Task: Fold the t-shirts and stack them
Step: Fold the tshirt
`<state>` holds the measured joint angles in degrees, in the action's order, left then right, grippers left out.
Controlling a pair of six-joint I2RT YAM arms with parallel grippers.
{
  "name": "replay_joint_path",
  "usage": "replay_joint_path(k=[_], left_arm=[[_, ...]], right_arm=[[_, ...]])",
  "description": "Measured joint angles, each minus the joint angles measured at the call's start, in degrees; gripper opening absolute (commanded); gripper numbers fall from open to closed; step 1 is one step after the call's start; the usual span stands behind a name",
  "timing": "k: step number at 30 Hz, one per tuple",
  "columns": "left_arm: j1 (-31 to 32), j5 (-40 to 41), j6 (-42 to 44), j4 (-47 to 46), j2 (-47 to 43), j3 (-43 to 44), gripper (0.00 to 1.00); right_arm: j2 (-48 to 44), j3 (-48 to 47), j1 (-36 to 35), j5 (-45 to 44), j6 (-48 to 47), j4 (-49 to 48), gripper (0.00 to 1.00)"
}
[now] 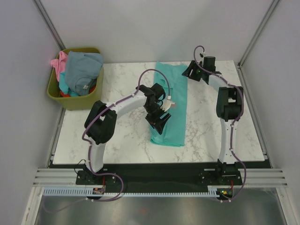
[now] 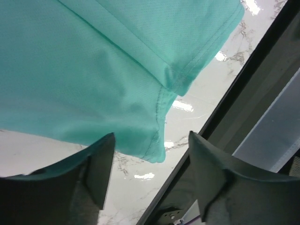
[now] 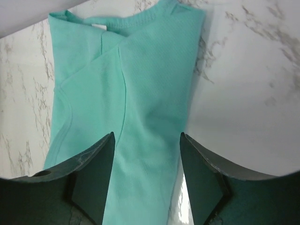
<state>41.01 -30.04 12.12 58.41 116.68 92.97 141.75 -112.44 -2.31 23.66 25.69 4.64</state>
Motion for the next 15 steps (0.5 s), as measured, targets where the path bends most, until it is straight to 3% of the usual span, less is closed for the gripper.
replay_joint_path(k=[1,6,11,15], left_arm=[[-0.02,0.28,-0.07,0.04,-0.13,0.00,0.81],[-0.07,1.68,-0.37,-0.28,-4.90,-2.60,0.85],[-0.07,2.56,-3.17,-1.79,-13.11,-7.04,0.80],[-0.17,3.80,-6.91,-4.17,-14.27,-8.92,0.79]], right_arm=[[-2.21,2.12,0.61,-0.20,-0.35,0.96,0.67],[-18.03,15.13,6.93,0.90,-1.42,5.14,0.65],[-33.11,27.89,13.84,6.45,-1.84,10.32,0.60],[-38.82,41.94,12.63,15.32,-1.20,14.23,0.57]])
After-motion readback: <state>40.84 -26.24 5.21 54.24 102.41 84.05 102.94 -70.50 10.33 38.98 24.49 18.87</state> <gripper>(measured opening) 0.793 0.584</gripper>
